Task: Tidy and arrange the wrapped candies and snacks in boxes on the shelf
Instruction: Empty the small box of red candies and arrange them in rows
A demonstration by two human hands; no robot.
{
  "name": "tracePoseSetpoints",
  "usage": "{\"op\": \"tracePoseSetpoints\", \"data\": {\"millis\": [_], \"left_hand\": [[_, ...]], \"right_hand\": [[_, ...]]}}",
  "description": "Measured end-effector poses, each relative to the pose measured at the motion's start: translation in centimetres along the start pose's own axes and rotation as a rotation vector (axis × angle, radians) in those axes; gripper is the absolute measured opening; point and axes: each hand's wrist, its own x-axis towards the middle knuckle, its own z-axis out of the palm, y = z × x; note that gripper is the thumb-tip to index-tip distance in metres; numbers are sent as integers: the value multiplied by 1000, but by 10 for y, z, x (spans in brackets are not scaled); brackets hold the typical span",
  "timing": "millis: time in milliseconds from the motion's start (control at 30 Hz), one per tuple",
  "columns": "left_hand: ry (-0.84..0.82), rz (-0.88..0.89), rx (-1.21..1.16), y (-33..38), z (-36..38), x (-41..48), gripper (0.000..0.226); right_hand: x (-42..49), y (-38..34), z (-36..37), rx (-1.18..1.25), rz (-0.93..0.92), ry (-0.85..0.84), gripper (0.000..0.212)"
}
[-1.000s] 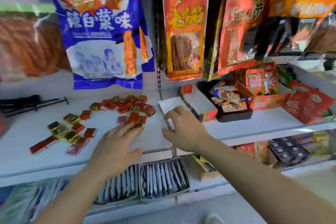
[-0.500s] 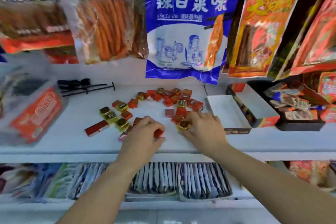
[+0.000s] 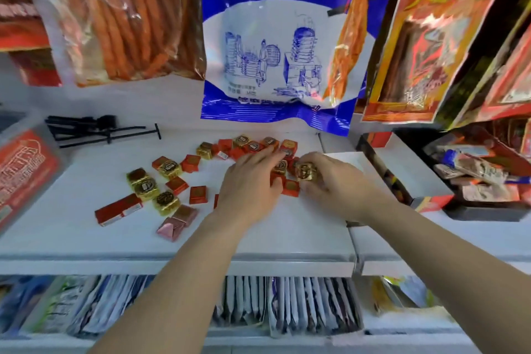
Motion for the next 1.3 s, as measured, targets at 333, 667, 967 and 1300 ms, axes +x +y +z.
{"op": "tracePoseSetpoints", "data": {"millis": [333,667,967,1300], "left_hand": [[71,-74,63,2,5,0,42],[196,-207,-186,-10,-14,-3,35],[187,-197,-254,-11,-15,10,24],[39,-132,40,29,10,75,54]], "right_hand": [[-17,20,11,-155,-84,54,43],[38,-15,3,19,109,13,39],[31,-6,2,48,112,6,38],[-14,12,-11,213,150,236,35]]}}
